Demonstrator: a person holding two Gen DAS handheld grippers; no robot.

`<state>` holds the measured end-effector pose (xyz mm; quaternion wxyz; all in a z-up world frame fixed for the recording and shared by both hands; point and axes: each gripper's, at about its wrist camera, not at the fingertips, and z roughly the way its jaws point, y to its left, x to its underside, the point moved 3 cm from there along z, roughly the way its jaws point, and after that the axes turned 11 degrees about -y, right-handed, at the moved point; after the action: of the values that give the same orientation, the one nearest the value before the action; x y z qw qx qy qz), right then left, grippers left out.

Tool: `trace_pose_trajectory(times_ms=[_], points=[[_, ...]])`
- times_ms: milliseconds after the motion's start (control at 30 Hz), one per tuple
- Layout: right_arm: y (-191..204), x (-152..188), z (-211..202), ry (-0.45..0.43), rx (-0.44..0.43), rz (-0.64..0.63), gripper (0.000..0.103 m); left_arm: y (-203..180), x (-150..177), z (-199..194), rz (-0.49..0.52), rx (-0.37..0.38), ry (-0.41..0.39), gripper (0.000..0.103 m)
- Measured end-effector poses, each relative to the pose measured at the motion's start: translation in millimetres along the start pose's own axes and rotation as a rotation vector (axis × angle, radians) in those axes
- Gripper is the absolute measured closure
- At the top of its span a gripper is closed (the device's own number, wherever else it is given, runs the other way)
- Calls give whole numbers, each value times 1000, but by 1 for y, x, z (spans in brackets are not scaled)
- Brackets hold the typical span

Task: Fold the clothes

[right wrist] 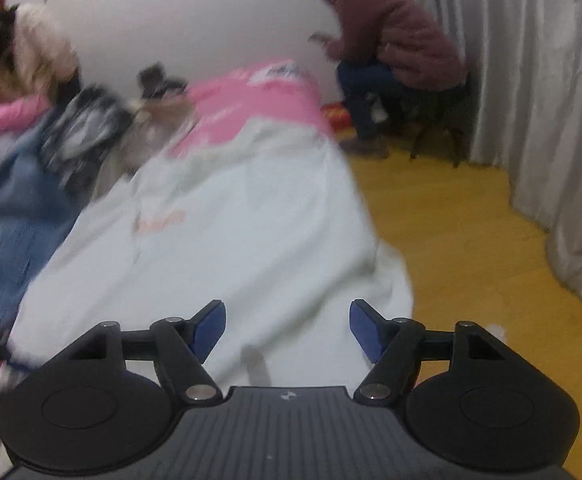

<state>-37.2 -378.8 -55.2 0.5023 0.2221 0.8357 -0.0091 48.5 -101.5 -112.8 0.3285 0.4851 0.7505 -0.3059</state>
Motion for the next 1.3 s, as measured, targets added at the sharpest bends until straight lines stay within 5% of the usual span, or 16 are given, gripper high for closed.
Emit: trace_pose_trajectory(times_ms=[100, 200, 333, 433, 567, 667, 733, 867, 967, 1067, 1100, 1167, 1233, 1300], points=[[-17, -18, 21, -66, 31, 75, 31, 18, -37, -6, -137, 43, -70, 77], [-41, -25, 39, -118, 50, 169, 29, 42, -90, 22, -226, 56, -133, 60], [-84, -21, 74, -137, 60, 381, 28, 71, -169, 113, -303, 114, -151, 55], [-112, -8, 105, -70, 7, 572, 28, 97, -209, 187, -441, 118, -118, 55], [-121, -1, 123, -16, -86, 621, 28, 117, -235, 254, -544, 92, -72, 57], [-123, 3, 129, 9, -137, 612, 35, 118, -237, 285, -569, 100, 25, 99], [-126, 6, 130, 11, -130, 624, 42, 115, -234, 292, -547, 49, 50, 100], [-130, 7, 124, -30, -110, 633, 62, 120, -235, 279, -564, -29, -46, 100], [-126, 5, 112, -90, -15, 570, 63, 119, -230, 281, -524, -107, -53, 101], [-128, 14, 115, -71, 30, 585, 64, 122, -222, 284, -556, -177, -70, 99], [-131, 18, 117, -46, 70, 601, 76, 124, -222, 282, -578, -195, -72, 95], [-142, 25, 119, -1, 130, 649, 81, 128, -226, 275, -602, -243, -82, 97], [-153, 29, 116, -10, 123, 730, 81, 123, -239, 256, -509, -277, -147, 97], [-154, 22, 104, -75, 108, 713, 80, 112, -249, 239, -430, -228, -208, 97]])
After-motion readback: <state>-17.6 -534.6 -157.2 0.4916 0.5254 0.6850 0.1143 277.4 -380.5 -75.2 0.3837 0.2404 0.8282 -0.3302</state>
